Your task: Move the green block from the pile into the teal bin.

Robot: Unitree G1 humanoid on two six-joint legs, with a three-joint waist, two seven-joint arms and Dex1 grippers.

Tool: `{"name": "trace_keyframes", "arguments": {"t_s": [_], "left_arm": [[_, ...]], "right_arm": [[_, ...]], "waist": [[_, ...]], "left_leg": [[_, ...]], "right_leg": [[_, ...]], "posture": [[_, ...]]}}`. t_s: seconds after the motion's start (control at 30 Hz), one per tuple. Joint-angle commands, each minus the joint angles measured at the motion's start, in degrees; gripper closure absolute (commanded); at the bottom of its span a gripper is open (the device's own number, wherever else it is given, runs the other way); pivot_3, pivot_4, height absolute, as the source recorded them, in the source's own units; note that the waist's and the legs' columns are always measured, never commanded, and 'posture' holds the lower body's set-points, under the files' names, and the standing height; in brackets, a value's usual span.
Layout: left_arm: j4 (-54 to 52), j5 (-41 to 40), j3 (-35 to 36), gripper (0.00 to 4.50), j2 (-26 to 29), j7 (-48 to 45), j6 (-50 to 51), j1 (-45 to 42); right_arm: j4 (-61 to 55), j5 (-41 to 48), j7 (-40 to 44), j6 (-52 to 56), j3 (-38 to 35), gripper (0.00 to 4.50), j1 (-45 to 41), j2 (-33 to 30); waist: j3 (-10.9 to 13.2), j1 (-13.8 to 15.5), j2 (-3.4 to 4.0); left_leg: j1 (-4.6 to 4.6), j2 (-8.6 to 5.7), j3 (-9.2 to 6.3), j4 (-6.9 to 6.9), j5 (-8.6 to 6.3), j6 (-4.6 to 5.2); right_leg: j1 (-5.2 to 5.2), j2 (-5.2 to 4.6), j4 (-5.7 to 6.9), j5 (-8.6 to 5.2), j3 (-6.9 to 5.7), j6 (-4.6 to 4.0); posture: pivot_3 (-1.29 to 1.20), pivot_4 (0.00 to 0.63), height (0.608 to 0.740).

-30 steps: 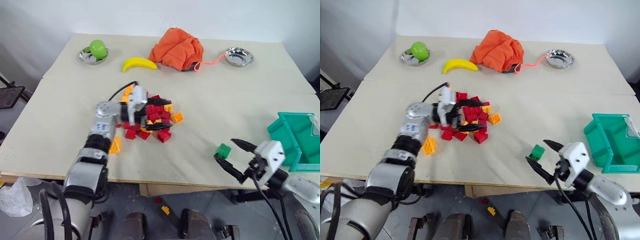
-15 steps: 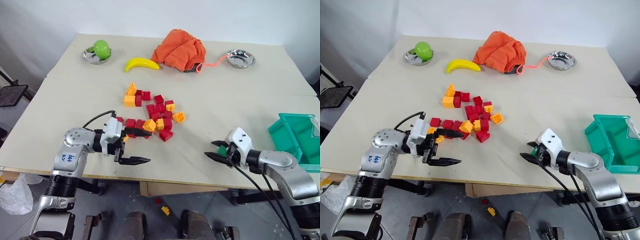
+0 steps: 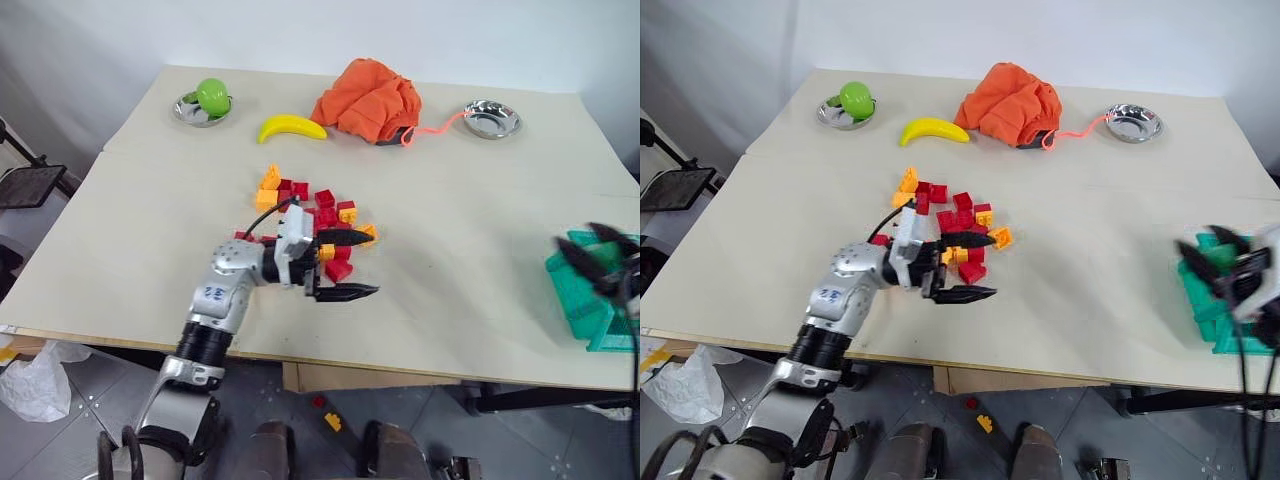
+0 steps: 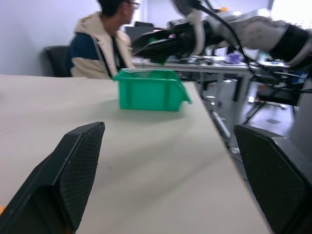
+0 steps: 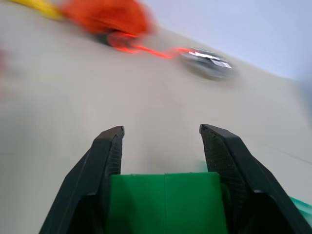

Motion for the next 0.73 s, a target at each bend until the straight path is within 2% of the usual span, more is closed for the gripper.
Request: {"name": "trace_keyframes", "arguments": {"t_s": [0.03,0.1,0.17,0.2,0.33,0.5,0.63,0.73], "left_arm": [[0.35,0.56,-0.3,0.0,-0.71,1.39,-1.56,-0.62],[-0.04,0.1,0.15,0.0,0.68,0.58,-1.3,0.25],[-1.05,-0.41,1.06,0.0,3.34,-0.15,-0.26,1.36],[-1.54,-0.53,1.43,0.0,4.37,-0.09,-0.05,1.8],[-5.11,-1.63,3.13,0.0,9.02,-0.92,0.16,3.53],[-6.97,1.42,5.54,0.0,13.82,2.13,-2.78,6.13],[-10.73,0.04,9.9,0.0,17.69,6.58,0.14,10.91],[-10.67,0.92,12.6,0.0,20.54,8.57,-0.62,15.46]], "right_arm": [[7.98,-4.76,-1.47,-2.41,1.4,2.37,-1.84,-3.07],[11.66,-6.35,-2.86,-2.81,2.85,2.37,-4.05,-3.37],[13.25,-6.7,-3.62,-3.49,3.12,1.61,-5.72,-3.21],[13.65,-7.2,-3.95,-4.59,3.15,1.36,-6.05,-3.23],[10.71,-2.85,0.36,-5.22,2.0,0.03,-7.31,-3.31],[0.54,5.48,17.02,-9.78,8.14,0.03,-4.05,-0.69],[-6.41,5.84,21.08,-9.0,19.83,0.03,-2.87,2.91],[-5.52,2.51,22.91,-11.71,26.4,0.03,-1.97,5.27]], "waist": [[-0.01,-0.57,0.01],[-0.03,-1.11,0.06],[-0.11,-1.59,0.31],[-0.15,-1.77,0.42],[-0.13,-1.8,0.56],[-0.12,-1.63,0.56],[-0.09,-1.81,0.52],[-0.07,-1.83,0.54]], "left_leg": [[0.0,0.0,0.01,0.0,0.0,0.0],[0.04,0.02,0.05,-0.04,0.0,0.0],[0.06,0.03,0.06,-0.04,0.0,0.0],[0.06,0.02,0.05,-0.05,0.0,0.0],[0.05,0.02,0.04,-0.08,0.01,0.0],[0.03,0.03,0.0,-0.04,0.0,0.0],[0.06,0.03,-0.01,-0.06,0.0,0.0],[0.06,0.03,-0.02,-0.05,0.0,0.0]], "right_leg": [[0.0,0.0,0.0,0.0,0.0,0.0],[0.0,0.0,0.0,0.0,0.03,0.0],[-0.01,0.0,0.02,0.0,0.03,0.0],[-0.01,0.0,0.02,0.0,0.03,-0.01],[-0.03,-0.01,0.01,0.0,0.03,0.0],[-0.02,0.0,-0.01,0.01,0.03,0.02],[0.02,0.0,-0.02,0.01,0.03,0.02],[-0.01,0.0,0.0,0.01,0.03,0.02]], "posture": [[0.0,0.15,0.74],[0.0,0.15,0.74],[0.0,0.15,0.74],[0.0,0.15,0.74],[0.0,0.15,0.74],[0.0,0.15,0.74],[0.0,0.15,0.74],[0.0,0.15,0.74]]}}
